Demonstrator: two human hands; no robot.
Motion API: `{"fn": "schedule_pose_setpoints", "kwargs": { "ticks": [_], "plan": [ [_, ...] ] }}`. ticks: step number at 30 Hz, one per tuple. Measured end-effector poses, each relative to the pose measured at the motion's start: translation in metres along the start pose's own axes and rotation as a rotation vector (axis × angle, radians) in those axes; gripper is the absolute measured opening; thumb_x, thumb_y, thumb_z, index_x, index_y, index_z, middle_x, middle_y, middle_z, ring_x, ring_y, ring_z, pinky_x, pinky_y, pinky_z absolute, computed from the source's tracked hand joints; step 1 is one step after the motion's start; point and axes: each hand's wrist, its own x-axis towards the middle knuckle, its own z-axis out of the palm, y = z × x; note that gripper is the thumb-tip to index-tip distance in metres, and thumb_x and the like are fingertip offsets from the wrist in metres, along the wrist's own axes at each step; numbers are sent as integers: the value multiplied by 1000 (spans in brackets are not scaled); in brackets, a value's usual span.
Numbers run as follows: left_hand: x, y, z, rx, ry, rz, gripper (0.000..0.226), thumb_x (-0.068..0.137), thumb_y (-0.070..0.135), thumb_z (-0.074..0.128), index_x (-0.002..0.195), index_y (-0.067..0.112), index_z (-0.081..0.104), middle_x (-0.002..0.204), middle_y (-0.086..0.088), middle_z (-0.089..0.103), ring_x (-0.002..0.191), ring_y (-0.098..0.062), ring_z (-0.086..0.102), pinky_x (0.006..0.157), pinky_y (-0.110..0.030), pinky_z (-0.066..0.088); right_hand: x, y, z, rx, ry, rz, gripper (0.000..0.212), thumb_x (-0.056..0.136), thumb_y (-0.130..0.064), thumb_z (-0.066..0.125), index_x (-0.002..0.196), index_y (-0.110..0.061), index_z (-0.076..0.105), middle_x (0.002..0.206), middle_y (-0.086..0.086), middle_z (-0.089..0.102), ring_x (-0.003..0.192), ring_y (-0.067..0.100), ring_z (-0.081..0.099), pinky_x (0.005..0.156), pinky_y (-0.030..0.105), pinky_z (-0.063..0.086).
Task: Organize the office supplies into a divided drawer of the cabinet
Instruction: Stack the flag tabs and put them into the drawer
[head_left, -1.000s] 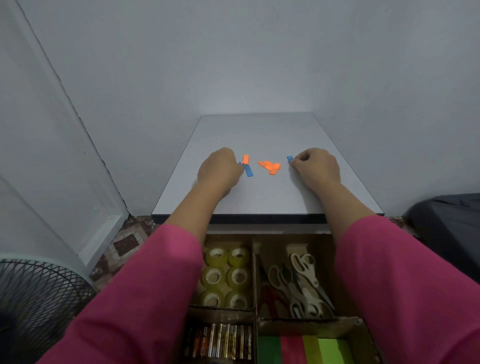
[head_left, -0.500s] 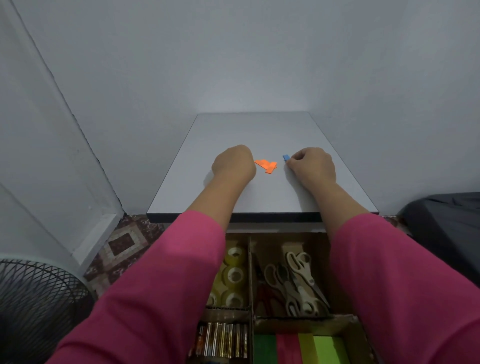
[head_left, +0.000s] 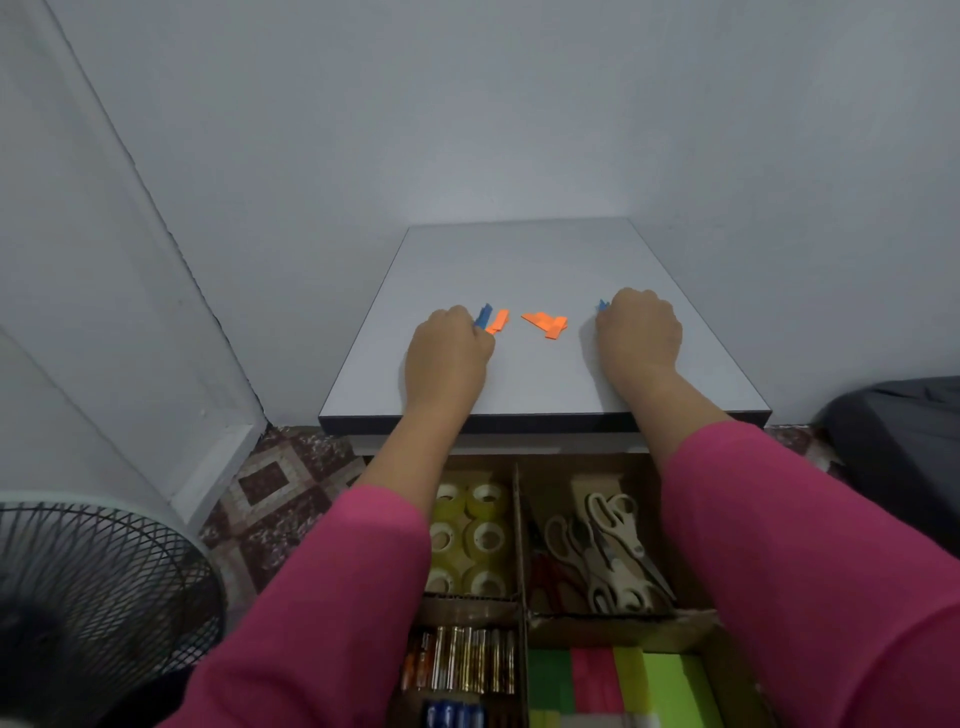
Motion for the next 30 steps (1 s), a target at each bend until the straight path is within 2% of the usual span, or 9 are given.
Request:
{"fn": "schedule_pose_setpoints", "kwargs": {
  "ticks": [3,7,11,14,17,21,24,26,30],
  "plan": [
    [0,2,-1,-14,-1,47,21,95,21,48,89,6,60,82,-7,58,73,-21,57,64,-38,51,-3,4,-6,161,-65,80,33,95,-13,42,63,-9,40,81,13,51,85,34,57,61,32,34],
    [-1,0,-1,-135,-103,49,16,92,19,50,85,9,60,80,-4,58,70,-20,54,63,-35,46,-30,10,-29,332,-100,83,28,96,-16,45,80,0,61,81,16,60,72,24,53,62,40,45],
    [-11,-5,-13,-542,-238,-51,18,87,14,55,70,20,58,66,3,57,61,-16,52,59,-29,43,-89,17,-62,529,-105,18,21,97,-23,50,101,-10,66,89,0,62,77,9,55,62,16,42],
    [-41,1,-31,-619,-270,-18,19,88,10,57,71,16,61,63,6,57,56,-6,49,57,-21,41,-148,29,-89,586,-131,-7,13,96,-25,54,96,-20,66,82,-8,62,73,2,56,58,13,40],
    [-91,4,-50,-685,-275,3,15,92,13,57,80,7,65,72,2,59,61,0,51,60,-14,43,-203,54,-105,500,-319,67,10,93,-26,58,87,-30,64,78,-12,63,70,2,59,56,17,46],
    [-157,-12,-53,-762,-444,-69,17,93,16,56,85,6,67,83,-11,65,70,-19,58,67,-30,51,-256,83,-103,148,-641,139,13,92,-30,59,83,-26,68,75,-6,65,67,9,61,56,24,47],
    [-184,-25,-43,-818,-486,-147,17,93,11,56,81,4,66,77,-7,64,69,-11,57,69,-27,47,-267,89,-82,-149,-646,103,24,92,-28,54,73,-16,61,69,3,58,71,22,62,60,29,44],
    [-189,-28,-39,-837,-485,-178,17,93,11,56,82,3,66,80,-7,64,71,-9,57,69,-22,46,-270,86,-70,-237,-632,93,18,93,-22,53,82,-14,64,68,1,54,73,23,60,60,28,45],
    [-186,-27,-39,-889,-459,-151,18,94,10,54,89,-3,66,86,-15,64,72,-12,56,65,-21,47,-277,81,-54,-268,-646,52,15,95,-17,51,91,-11,64,92,3,66,87,21,65,63,25,43]
  ]
}}
